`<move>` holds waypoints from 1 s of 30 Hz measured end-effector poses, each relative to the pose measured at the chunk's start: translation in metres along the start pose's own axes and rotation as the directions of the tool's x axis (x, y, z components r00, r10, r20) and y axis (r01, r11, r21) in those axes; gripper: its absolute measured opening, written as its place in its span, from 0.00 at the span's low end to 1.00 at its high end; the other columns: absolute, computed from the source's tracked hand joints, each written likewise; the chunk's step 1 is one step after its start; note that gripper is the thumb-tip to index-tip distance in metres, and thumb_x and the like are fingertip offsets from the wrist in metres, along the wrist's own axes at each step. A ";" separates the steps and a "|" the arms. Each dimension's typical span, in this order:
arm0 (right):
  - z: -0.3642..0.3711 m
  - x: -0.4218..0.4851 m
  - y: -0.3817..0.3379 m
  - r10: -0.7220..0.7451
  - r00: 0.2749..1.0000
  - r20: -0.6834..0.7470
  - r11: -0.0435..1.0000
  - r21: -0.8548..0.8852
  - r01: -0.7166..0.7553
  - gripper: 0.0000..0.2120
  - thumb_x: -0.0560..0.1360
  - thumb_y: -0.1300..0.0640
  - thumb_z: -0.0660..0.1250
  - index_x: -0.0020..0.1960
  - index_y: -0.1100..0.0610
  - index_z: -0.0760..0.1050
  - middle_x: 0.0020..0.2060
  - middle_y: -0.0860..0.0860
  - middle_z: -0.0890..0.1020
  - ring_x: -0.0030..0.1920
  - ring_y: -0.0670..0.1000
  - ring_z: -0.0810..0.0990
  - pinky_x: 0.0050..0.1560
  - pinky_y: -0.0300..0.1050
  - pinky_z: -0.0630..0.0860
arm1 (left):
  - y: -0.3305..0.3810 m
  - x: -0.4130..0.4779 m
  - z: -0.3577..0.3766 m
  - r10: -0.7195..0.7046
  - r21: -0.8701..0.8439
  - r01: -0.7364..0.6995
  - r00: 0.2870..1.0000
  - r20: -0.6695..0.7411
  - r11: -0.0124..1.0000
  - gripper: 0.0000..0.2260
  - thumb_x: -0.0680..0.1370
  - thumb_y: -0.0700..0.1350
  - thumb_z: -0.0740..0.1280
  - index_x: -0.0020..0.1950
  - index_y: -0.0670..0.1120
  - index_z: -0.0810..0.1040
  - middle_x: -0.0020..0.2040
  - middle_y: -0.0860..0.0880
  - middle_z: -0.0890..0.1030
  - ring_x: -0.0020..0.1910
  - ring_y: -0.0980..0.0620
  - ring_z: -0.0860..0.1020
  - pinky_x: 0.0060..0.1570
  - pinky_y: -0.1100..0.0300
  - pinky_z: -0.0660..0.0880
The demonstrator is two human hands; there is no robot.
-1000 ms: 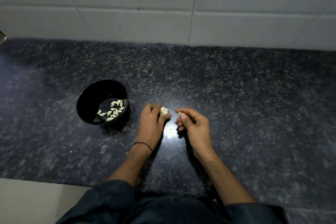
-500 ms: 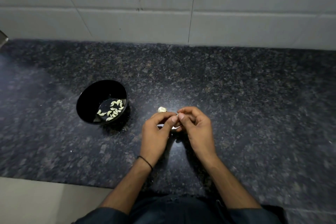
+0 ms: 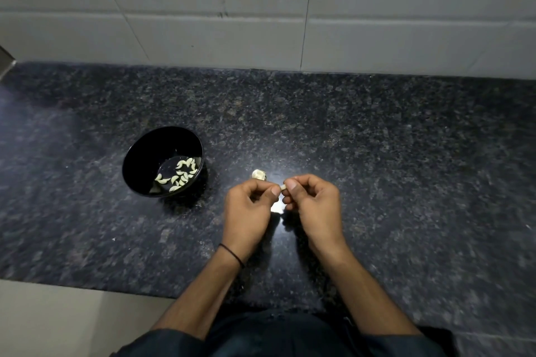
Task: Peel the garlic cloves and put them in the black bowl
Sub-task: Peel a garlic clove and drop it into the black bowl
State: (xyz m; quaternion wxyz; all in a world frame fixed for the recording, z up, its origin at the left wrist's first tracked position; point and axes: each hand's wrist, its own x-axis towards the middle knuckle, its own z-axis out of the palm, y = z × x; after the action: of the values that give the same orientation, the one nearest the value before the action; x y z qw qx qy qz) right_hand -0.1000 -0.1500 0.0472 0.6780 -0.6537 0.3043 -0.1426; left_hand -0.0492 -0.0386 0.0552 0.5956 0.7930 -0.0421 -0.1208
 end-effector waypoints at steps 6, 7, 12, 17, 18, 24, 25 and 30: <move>0.001 0.000 -0.003 0.056 0.998 -0.013 0.994 0.091 -0.055 0.04 0.78 0.62 0.70 0.45 0.60 0.82 0.33 0.53 0.84 0.33 0.48 0.80 0.36 0.44 0.78 | 0.003 -0.001 0.001 -0.045 -0.081 0.045 0.999 0.001 0.996 0.05 0.77 0.37 0.72 0.41 0.39 0.84 0.34 0.50 0.83 0.31 0.60 0.77 0.36 0.68 0.72; 0.001 0.000 -0.002 0.014 0.999 -0.031 1.000 0.018 -0.014 0.04 0.78 0.61 0.71 0.44 0.57 0.82 0.33 0.52 0.85 0.33 0.48 0.81 0.37 0.46 0.79 | 0.002 -0.002 -0.001 0.031 0.023 -0.031 0.999 -0.007 0.999 0.05 0.76 0.38 0.72 0.40 0.42 0.84 0.34 0.53 0.83 0.33 0.60 0.78 0.37 0.67 0.72; 0.000 -0.003 -0.006 -0.121 0.991 -0.065 0.980 -0.167 0.109 0.07 0.78 0.59 0.72 0.41 0.53 0.80 0.33 0.49 0.84 0.34 0.47 0.82 0.38 0.42 0.78 | 0.002 -0.003 -0.004 0.353 0.381 -0.329 0.936 0.009 0.864 0.09 0.76 0.38 0.71 0.37 0.45 0.77 0.35 0.54 0.78 0.36 0.56 0.75 0.39 0.62 0.70; 0.003 -0.001 -0.007 -0.038 0.997 -0.069 0.999 -0.040 0.035 0.06 0.78 0.60 0.71 0.42 0.54 0.80 0.34 0.53 0.85 0.33 0.48 0.81 0.37 0.49 0.79 | 0.004 0.001 0.001 -0.037 -0.036 0.038 0.998 0.043 0.999 0.06 0.78 0.37 0.70 0.41 0.39 0.83 0.33 0.50 0.82 0.31 0.61 0.76 0.36 0.67 0.71; 0.003 -0.001 -0.006 -0.053 0.995 -0.079 0.997 -0.061 0.049 0.06 0.78 0.60 0.71 0.42 0.54 0.80 0.34 0.52 0.85 0.34 0.49 0.82 0.38 0.49 0.80 | 0.005 0.000 0.002 -0.086 -0.082 0.090 0.995 0.058 0.993 0.06 0.79 0.37 0.69 0.42 0.38 0.83 0.34 0.49 0.82 0.31 0.61 0.76 0.34 0.68 0.71; 0.002 -0.005 -0.007 -0.240 0.968 -0.074 0.944 -0.249 0.215 0.07 0.78 0.60 0.70 0.42 0.51 0.79 0.36 0.44 0.82 0.38 0.43 0.80 0.39 0.31 0.71 | 0.011 -0.001 0.003 -0.142 -0.136 0.149 0.988 0.061 0.979 0.06 0.77 0.38 0.71 0.42 0.37 0.85 0.35 0.46 0.83 0.32 0.58 0.77 0.31 0.66 0.72; 0.002 -0.006 -0.007 -0.273 0.960 -0.067 0.929 -0.276 0.245 0.06 0.78 0.60 0.70 0.43 0.52 0.79 0.37 0.44 0.82 0.39 0.43 0.79 0.39 0.30 0.70 | 0.011 0.000 0.002 -0.129 -0.116 0.133 0.991 0.046 0.984 0.06 0.76 0.38 0.72 0.40 0.39 0.85 0.34 0.46 0.84 0.32 0.58 0.77 0.32 0.64 0.72; 0.002 -0.004 -0.007 -0.333 0.941 -0.053 0.902 -0.310 0.302 0.05 0.79 0.60 0.69 0.44 0.54 0.79 0.38 0.44 0.81 0.40 0.44 0.79 0.41 0.33 0.72 | 0.012 0.003 0.002 -0.140 -0.121 0.145 0.989 0.042 0.982 0.08 0.75 0.38 0.72 0.35 0.40 0.81 0.30 0.49 0.79 0.29 0.58 0.72 0.31 0.66 0.69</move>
State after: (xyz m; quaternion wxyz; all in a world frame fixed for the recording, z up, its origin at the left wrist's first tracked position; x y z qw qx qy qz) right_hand -0.1009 -0.1468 0.0545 0.5226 -0.7807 0.2466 -0.2379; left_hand -0.0463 -0.0449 0.0654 0.6327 0.7533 0.0122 -0.1789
